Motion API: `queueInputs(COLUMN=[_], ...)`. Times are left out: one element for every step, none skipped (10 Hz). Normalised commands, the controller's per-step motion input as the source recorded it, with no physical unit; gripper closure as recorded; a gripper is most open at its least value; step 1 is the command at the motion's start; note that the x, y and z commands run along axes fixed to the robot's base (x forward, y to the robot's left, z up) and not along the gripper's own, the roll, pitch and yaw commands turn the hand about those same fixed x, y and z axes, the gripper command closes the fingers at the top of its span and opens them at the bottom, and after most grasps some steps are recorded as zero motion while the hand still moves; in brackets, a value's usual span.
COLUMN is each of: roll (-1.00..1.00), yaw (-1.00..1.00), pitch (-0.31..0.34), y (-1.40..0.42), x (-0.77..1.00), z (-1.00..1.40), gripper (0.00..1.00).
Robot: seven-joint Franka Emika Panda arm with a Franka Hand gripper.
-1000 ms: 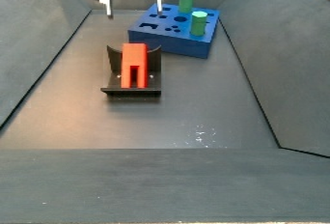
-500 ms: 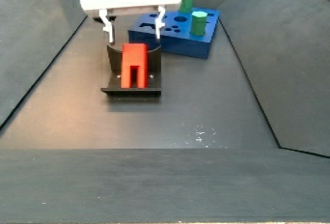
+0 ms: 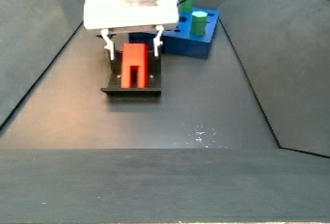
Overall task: Pick up the square-circle object. Move up. Place the square-circle object on the fixture. Regrasp the square-circle object. Rotate the square-circle object. Move to above the board. Insert the square-circle object.
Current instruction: Regrasp the square-circle object, then rotate the square-circle object.
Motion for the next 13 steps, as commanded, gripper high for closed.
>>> queueInputs(roll=[0.07,0.0,0.0,-0.03,-0.07,-0.09,-0.1,-0.1,-0.12,-0.12,-0.14,-0.15,-0.15], yaw=[0.05,0.0,0.0,0.0,0.02,0.02,0.02,0.01,-0.01,-0.02,-0.05,-0.06,-0.09], pitch=[0.013,0.0,0.0,-0.023,-0.05,-0.062,-0.079,-0.101,-0.115,-0.124,-0.137,-0.142,-0.137], y=[-0.04,0.0,0.11,0.1,0.1,0.09,0.09,0.09,0.08,0.08,0.08,0.08,0.07], x=[0.04,0.0,-0.84,-0.84,-0.84,-0.85,-0.86,-0.87,-0.89,-0.91,-0.95,-0.97,-1.0], z=[-0.18,0.0,1.0,1.0,1.0,1.0,1.0,1.0,1.0,1.0,1.0,1.0,0.97], gripper=[0.0,1.0,1.0,1.0,1.0,1.0,1.0,1.0,1.0,1.0,1.0,1.0,1.0])
